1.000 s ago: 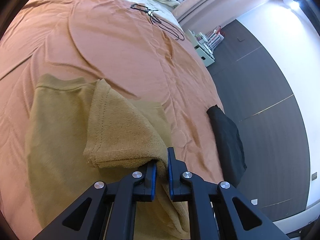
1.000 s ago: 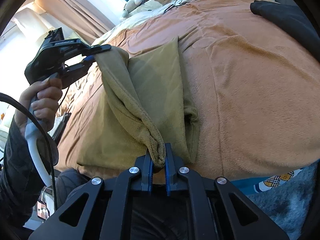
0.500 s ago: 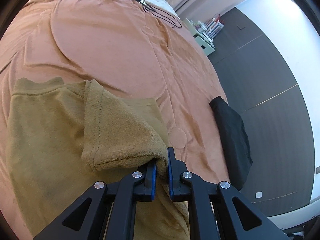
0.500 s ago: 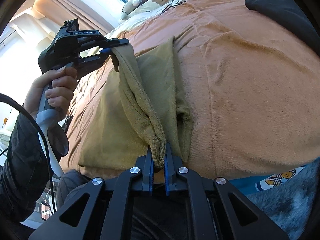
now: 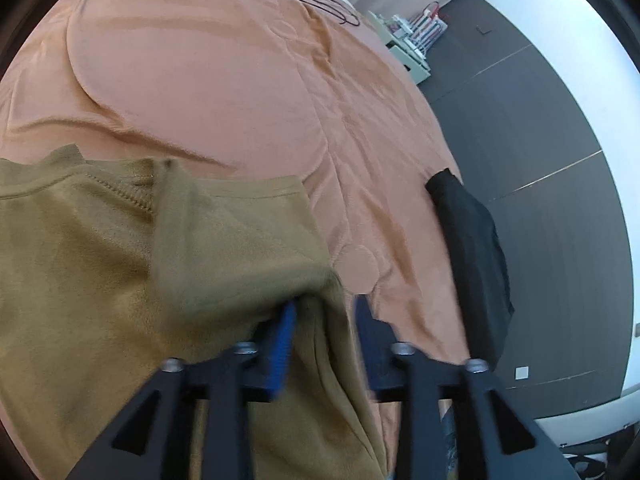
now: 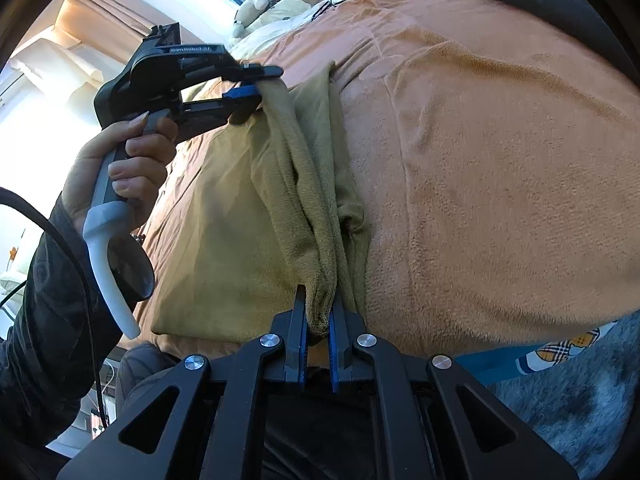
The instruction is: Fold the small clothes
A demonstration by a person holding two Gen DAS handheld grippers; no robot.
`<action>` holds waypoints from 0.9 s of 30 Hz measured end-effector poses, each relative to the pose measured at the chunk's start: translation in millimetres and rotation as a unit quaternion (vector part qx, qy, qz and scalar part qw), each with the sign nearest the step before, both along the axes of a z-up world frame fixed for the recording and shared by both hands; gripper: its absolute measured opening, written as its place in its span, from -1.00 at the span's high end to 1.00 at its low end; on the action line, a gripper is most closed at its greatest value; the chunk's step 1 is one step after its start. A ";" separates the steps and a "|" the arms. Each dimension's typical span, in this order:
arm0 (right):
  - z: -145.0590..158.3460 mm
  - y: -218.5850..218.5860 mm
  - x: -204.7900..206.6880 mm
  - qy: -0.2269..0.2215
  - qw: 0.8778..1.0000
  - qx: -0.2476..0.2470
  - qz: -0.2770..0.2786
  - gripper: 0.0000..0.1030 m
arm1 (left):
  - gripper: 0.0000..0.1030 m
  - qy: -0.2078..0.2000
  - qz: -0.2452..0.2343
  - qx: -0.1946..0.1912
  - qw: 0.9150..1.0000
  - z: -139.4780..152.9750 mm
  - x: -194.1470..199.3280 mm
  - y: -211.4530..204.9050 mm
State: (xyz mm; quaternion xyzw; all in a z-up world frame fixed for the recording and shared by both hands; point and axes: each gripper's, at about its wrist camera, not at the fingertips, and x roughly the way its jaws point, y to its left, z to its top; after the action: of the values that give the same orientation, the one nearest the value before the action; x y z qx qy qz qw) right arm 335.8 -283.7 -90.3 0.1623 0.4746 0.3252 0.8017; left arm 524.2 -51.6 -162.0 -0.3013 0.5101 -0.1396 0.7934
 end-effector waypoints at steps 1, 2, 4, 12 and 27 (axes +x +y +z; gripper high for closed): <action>0.3 0.7 0.1 0.000 1.000 -0.002 0.000 0.91 | -0.01 -0.003 0.003 -0.001 1.000 -0.1 -1.7 1.9; 0.1 1.3 -0.2 -0.001 1.000 -0.003 0.000 0.91 | -0.08 -0.004 0.007 0.003 1.000 0.3 -3.8 4.6; 0.2 2.4 -0.2 -0.003 1.000 -0.005 0.001 0.91 | -0.08 -0.003 0.013 0.004 1.000 0.9 -8.0 12.0; 0.4 3.5 -2.7 -0.003 1.000 -0.006 -0.007 0.91 | -0.08 0.000 0.033 0.020 0.999 7.4 -37.8 45.2; 26.1 -0.8 -4.4 -0.009 0.999 -0.022 -0.025 0.07 | -0.09 0.024 0.059 0.059 0.996 9.0 -121.3 112.4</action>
State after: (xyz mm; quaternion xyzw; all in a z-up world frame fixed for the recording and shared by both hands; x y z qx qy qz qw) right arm 331.4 -284.4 -64.2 0.1537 0.4699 0.2958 0.8174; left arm 402.9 60.8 -153.0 -0.2866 0.5175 -0.0554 0.8043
